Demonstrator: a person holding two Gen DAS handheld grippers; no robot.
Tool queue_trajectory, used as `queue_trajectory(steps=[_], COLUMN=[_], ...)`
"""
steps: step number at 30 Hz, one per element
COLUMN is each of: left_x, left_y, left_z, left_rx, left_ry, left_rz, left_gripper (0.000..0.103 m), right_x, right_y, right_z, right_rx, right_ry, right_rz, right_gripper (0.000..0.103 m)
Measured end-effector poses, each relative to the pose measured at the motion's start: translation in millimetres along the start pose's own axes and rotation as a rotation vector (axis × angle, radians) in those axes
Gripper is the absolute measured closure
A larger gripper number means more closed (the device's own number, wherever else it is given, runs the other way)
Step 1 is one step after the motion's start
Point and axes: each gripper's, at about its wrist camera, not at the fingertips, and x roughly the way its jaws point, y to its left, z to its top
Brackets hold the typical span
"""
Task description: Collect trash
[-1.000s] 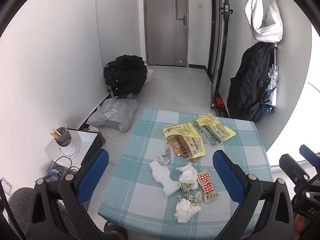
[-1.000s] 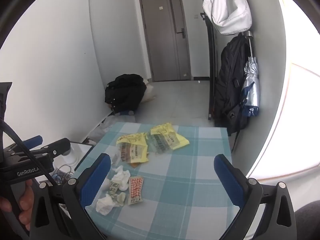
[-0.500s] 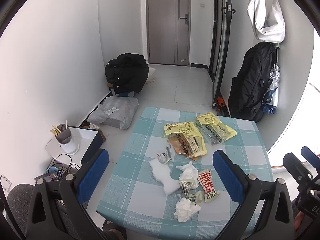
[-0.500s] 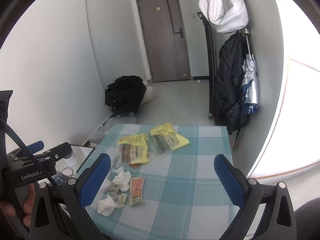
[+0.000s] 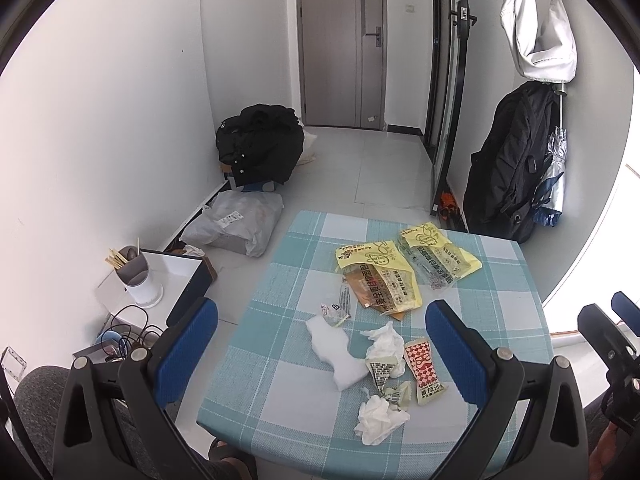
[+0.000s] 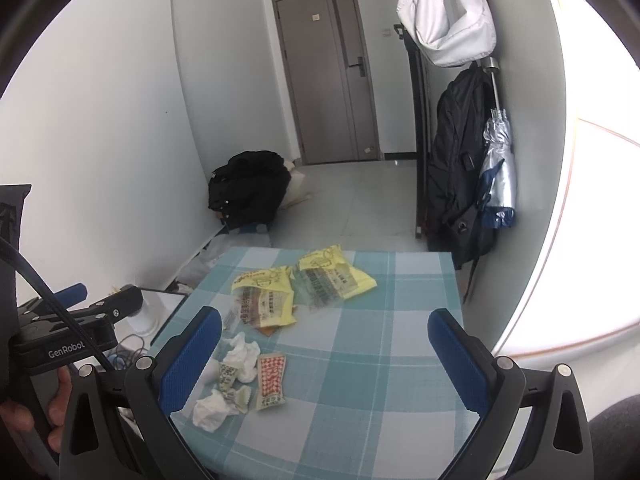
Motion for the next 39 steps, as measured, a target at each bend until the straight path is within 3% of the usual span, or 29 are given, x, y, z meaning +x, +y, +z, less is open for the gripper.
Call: queue_trajectory(steps=[39], left_x=[6.8], left_y=[-0.6], left_z=[-1.9], left_rx=[0.033], left_ry=[0.036], left_rz=[-0.012], left_gripper=[0.001], right_x=[2.6], right_y=[3.5], right_z=[0.1], right_rx=[0.002], right_ry=[0.01], right_rz=[-0.006], right_gripper=[0.0])
